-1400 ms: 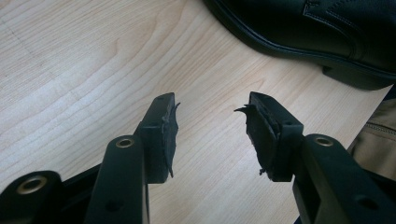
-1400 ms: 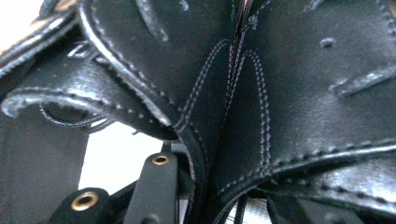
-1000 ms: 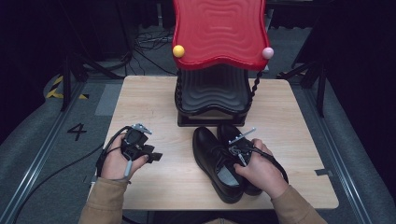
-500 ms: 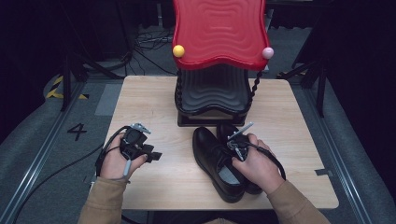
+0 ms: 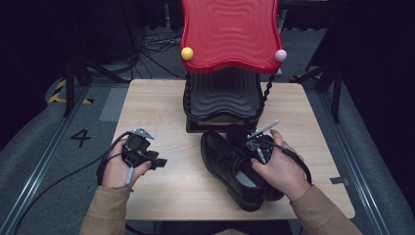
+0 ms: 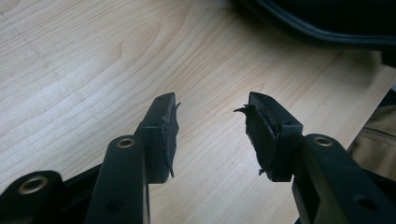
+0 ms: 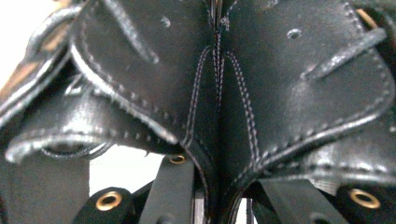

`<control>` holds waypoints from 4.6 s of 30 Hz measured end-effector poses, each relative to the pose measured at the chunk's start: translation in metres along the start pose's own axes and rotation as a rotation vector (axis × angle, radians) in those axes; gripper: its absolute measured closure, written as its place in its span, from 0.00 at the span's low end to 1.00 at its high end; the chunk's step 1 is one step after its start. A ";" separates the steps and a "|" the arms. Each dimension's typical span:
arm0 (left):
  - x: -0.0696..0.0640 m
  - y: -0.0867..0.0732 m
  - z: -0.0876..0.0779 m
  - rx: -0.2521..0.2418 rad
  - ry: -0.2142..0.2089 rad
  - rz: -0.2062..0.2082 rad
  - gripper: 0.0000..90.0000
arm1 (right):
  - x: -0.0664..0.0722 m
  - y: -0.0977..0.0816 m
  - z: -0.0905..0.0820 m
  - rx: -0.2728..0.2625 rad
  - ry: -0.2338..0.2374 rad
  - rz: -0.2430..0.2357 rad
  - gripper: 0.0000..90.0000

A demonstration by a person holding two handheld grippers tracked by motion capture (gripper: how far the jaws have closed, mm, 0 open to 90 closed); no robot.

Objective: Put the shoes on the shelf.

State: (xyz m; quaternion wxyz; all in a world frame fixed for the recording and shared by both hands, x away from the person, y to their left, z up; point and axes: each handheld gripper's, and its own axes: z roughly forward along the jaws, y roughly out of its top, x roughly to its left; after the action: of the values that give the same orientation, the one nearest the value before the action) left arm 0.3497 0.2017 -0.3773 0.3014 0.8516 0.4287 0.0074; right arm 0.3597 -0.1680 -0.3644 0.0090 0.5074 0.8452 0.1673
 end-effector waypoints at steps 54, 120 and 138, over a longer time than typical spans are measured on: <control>0.014 -0.021 -0.021 -0.058 0.031 -0.068 0.60 | 0.041 0.052 -0.219 -0.126 0.004 -0.095 0.91; 0.021 -0.030 -0.026 -0.028 0.088 -0.057 0.60 | 0.041 0.286 -0.281 -0.391 -0.196 0.222 0.91; 0.023 -0.032 -0.028 -0.039 0.080 -0.064 0.60 | 0.026 0.302 -0.248 -0.468 -0.236 0.283 0.89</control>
State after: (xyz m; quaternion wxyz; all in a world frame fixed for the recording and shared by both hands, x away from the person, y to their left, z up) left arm 0.3335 0.2473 -0.3764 0.3006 0.8305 0.4672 0.0401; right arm 0.5597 -0.0842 -0.0380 0.2006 0.6202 0.6977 0.2972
